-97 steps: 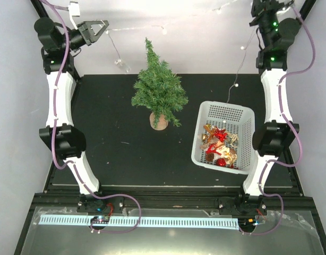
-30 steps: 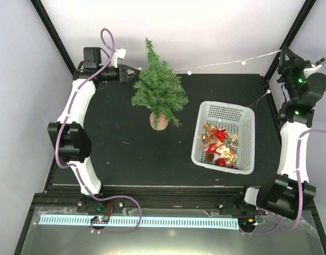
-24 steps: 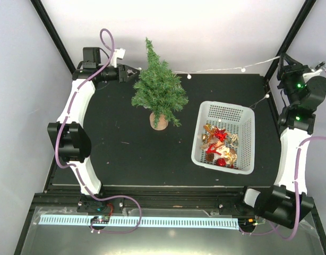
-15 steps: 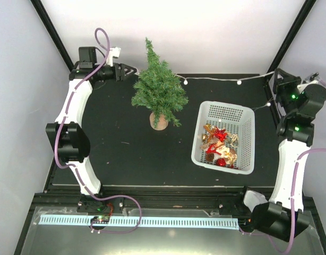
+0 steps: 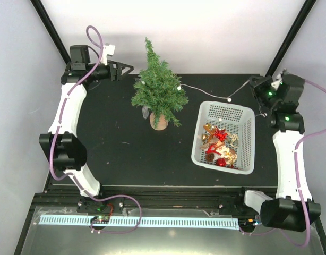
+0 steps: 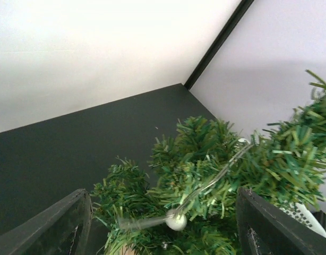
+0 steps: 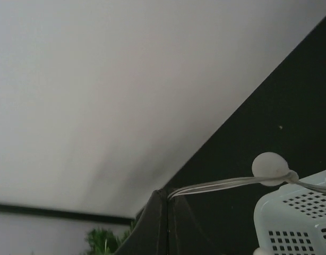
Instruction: Decorate the small christmas tree
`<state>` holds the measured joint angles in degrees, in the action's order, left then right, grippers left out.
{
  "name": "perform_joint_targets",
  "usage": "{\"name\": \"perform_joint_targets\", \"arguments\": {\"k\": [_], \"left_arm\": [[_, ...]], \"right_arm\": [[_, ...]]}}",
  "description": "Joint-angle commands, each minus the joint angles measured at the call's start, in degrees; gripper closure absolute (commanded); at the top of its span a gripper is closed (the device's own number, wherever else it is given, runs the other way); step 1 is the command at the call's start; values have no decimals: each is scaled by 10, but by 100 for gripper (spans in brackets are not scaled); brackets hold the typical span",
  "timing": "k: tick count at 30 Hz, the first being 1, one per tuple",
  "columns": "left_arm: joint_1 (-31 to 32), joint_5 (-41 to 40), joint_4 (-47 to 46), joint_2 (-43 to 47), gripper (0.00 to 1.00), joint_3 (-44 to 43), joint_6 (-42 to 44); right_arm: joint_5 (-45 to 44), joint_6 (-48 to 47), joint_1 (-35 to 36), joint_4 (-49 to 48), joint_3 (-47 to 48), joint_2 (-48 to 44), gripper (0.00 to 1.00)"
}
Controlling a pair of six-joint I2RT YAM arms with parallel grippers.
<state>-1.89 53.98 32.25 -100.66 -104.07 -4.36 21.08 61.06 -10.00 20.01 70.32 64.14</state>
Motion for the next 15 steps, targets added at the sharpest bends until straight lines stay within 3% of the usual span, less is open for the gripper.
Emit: {"name": "perform_joint_targets", "arguments": {"k": [1,8,15], "left_arm": [[-5,-10,2,42,25,6,24],[-9,-23,20,79,22,32,54],[-8,-21,35,118,22,49,83]], "right_arm": [[-58,-113,76,88,80,28,99],[-141,-210,195,160,149,52,99],[-179,-258,268,209,155,31,99]]}}
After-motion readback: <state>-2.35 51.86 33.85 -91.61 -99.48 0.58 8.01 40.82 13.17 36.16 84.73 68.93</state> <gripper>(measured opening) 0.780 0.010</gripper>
